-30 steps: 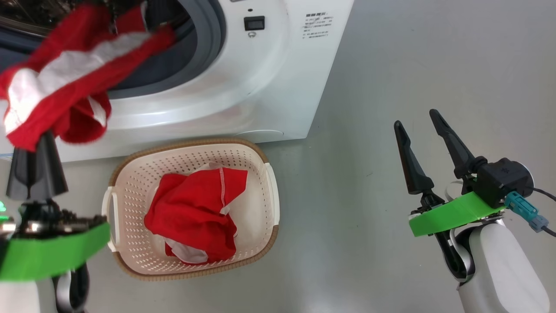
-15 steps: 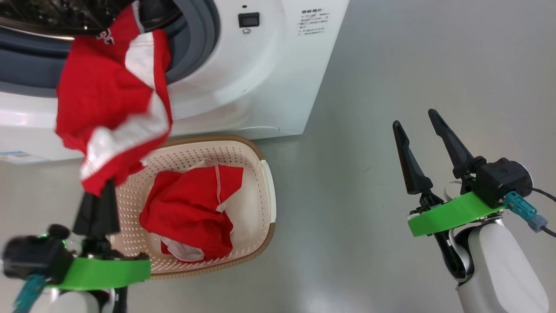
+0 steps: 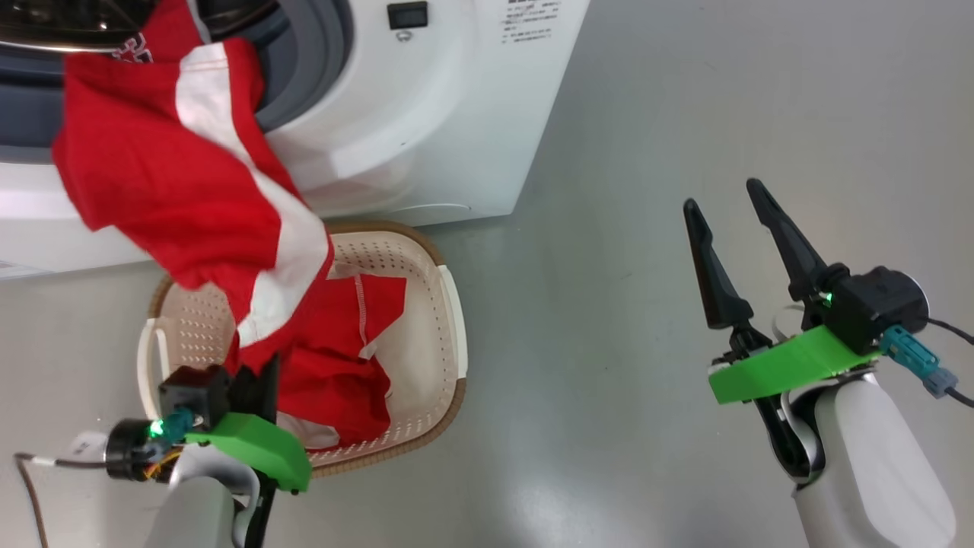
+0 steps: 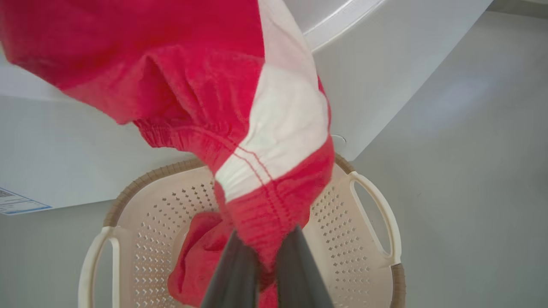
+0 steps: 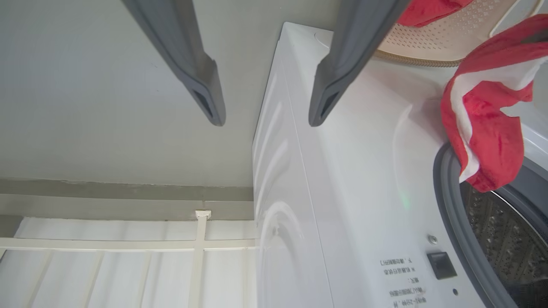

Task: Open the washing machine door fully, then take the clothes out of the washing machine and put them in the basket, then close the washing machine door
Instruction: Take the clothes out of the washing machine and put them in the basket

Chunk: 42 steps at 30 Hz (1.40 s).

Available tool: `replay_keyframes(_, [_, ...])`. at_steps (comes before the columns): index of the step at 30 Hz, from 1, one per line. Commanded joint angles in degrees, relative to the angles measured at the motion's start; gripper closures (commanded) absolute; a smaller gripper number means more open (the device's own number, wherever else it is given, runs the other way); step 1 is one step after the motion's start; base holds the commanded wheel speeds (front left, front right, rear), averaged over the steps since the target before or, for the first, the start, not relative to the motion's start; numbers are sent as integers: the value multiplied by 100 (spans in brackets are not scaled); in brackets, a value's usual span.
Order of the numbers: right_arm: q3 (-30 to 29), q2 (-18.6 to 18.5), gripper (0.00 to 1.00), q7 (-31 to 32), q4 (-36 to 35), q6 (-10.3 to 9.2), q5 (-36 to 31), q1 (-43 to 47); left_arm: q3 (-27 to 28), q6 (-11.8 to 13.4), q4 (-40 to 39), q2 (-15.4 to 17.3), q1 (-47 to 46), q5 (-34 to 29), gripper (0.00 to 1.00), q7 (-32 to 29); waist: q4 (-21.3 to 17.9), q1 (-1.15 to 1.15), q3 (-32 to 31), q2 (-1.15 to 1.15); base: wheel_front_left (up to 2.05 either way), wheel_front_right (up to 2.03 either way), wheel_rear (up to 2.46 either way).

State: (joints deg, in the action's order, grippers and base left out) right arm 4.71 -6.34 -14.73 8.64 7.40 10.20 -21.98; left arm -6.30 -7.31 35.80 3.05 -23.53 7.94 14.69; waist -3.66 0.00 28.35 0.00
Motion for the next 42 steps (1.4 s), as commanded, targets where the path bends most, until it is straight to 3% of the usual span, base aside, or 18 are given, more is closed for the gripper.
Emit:
replay_keyframes(1, [132,56,0,-27,-150,9,-9,-36,139,-8,57,123,-80,-45,100,30,-50,0,36,0,0,0,0])
replay_keyframes(13, [255,139,0,-27,-138,9,-9,-161,-431,-16,2307,162,-914,65,100,30,-263,0,244,0,0,0,0])
replay_keyframes(20, [315,160,0,-27,-153,9,-19,-248,-790,-17,3081,292,-1386,352,97,30,-348,0,415,0,0,0,0])
replay_keyframes(21, [322,161,0,-27,-157,9,-22,-261,-817,-17,3165,317,-1453,396,70,30,-361,0,441,0,0,0,0])
replay_keyframes(22, [330,163,0,-27,-162,9,-25,-274,-837,-17,3231,339,-1517,444,5,30,-374,0,468,0,0,0,0])
replay_keyframes(23, [337,166,0,-27,-166,9,-28,-288,-859,-17,3277,359,-1577,488,0,30,-386,0,495,0,0,0,0])
replay_keyframes(42, [330,196,0,-27,-181,9,-57,-394,-1251,-17,3467,568,-1941,1048,0,30,-404,0,694,0,0,0,0])
